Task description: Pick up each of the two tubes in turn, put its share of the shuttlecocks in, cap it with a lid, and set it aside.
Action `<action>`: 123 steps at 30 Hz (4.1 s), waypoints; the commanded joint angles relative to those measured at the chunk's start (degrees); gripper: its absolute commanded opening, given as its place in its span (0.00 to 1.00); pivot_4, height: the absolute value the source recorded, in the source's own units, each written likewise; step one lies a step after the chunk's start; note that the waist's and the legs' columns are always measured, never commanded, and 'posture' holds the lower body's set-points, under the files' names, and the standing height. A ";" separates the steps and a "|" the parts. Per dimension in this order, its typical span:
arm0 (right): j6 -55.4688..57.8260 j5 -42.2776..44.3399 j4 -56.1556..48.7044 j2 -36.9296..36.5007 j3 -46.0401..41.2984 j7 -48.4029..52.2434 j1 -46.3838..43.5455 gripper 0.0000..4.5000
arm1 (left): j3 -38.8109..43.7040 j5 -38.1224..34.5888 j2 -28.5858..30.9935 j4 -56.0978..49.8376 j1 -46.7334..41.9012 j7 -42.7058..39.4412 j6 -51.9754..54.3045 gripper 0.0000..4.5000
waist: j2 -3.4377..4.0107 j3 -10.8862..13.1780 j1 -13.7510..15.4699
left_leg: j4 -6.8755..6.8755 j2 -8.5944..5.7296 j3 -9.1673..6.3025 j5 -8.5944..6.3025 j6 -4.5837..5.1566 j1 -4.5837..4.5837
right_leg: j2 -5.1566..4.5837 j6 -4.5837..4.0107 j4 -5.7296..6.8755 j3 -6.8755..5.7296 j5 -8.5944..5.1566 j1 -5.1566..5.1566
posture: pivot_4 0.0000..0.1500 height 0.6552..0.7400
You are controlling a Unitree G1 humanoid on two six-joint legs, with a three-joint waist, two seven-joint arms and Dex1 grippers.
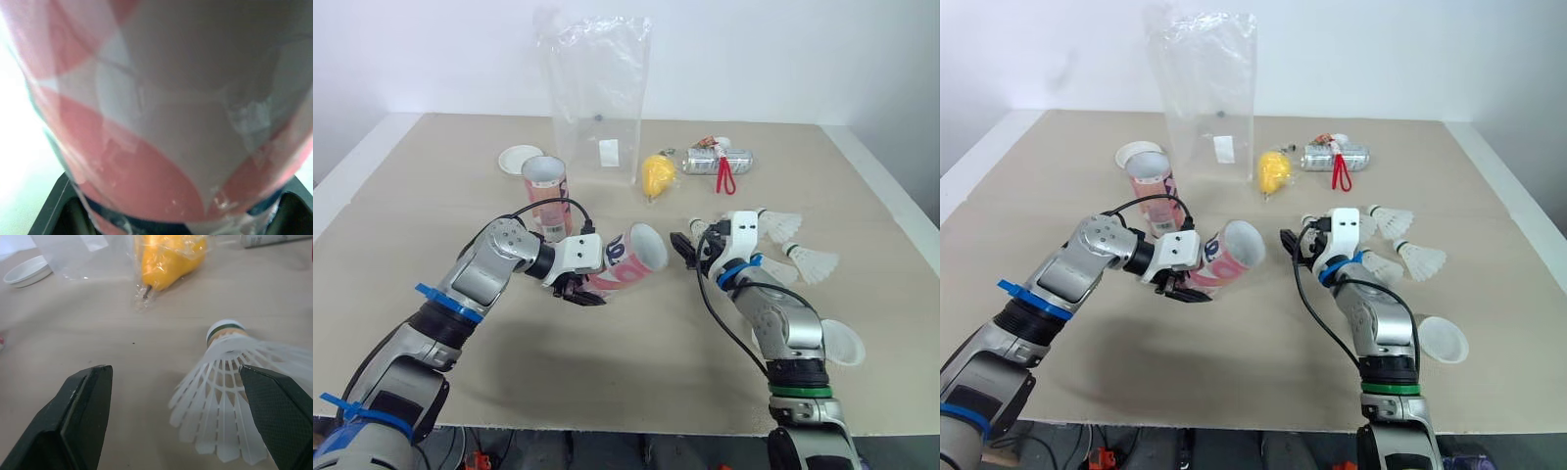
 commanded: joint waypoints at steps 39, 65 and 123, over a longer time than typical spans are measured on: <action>-34.65 -5.57 -27.48 -37.20 6.07 48.07 0.15 0.01 | -0.75 0.58 -3.56 5.66 -4.39 -2.77 -0.08 0.66 | 0.29 0.07 0.33 | 0.07 -0.09 0.02 0.02 0.01 0.04 | -0.12 0.01 -0.17 0.00 -0.09 0.18 | 1.00 1.00; -32.26 -1.99 -20.59 -33.50 8.35 50.61 -5.92 0.96 | -0.14 0.87 -2.47 3.47 -2.87 -2.31 1.07 0.66 | 0.29 0.08 0.42 | 0.05 -0.08 -0.01 0.01 0.01 0.04 | -0.10 0.04 -0.13 0.00 -0.06 0.17 | 1.00 1.00; 2.78 7.86 -16.28 -17.55 -12.34 9.16 20.65 0.96 | -1.17 1.94 -5.11 3.77 -3.72 -1.67 -0.52 0.66 | 0.41 0.03 0.30 | 0.04 -0.09 -0.45 0.02 0.01 -0.05 | -0.07 -0.07 -0.09 -0.49 -0.17 0.31 | 1.00 1.00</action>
